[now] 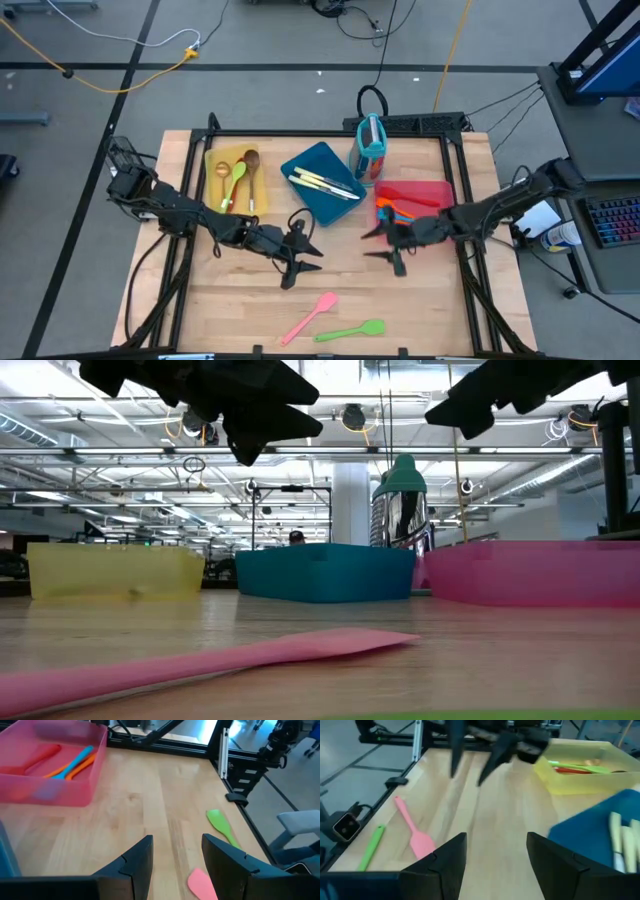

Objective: Pick & Place Kitchen Items
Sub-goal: Put the green spatula into the pink bin

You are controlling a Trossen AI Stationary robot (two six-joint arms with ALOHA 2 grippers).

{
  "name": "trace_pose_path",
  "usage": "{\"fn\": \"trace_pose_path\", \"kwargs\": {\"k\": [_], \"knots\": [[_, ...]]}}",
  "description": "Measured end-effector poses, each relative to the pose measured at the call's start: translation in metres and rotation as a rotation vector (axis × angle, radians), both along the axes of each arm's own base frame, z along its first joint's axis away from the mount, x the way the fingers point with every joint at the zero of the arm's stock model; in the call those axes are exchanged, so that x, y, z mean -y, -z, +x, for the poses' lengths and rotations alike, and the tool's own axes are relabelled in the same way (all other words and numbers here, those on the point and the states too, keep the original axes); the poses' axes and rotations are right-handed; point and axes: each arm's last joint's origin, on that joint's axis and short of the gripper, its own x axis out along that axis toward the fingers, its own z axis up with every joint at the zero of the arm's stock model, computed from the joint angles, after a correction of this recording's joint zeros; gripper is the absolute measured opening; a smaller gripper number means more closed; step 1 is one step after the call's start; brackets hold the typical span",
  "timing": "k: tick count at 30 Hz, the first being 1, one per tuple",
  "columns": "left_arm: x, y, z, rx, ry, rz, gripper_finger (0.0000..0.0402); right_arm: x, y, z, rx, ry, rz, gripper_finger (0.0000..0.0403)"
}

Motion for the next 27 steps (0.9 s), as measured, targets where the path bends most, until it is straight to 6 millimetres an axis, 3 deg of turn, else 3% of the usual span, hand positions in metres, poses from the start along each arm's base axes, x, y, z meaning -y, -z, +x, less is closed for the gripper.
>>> {"fn": "trace_pose_path", "kwargs": {"k": [9,15,27], "knots": [[-0.002,0.002,-0.001,-0.021,-0.041,0.025,0.0175,-0.056,0.021,0.006,0.038,-0.099,0.01,0.0205],[-0.002,0.002,-0.001,-0.019,-0.039,0.032,0.0175,-0.094,0.045,0.012,0.084,-0.16,0.046,0.0205],[-0.002,0.004,-0.001,-0.048,-0.066,-0.025,0.0175,-0.152,0.085,0.01,0.08,-0.289,0.13,0.0204]]}}
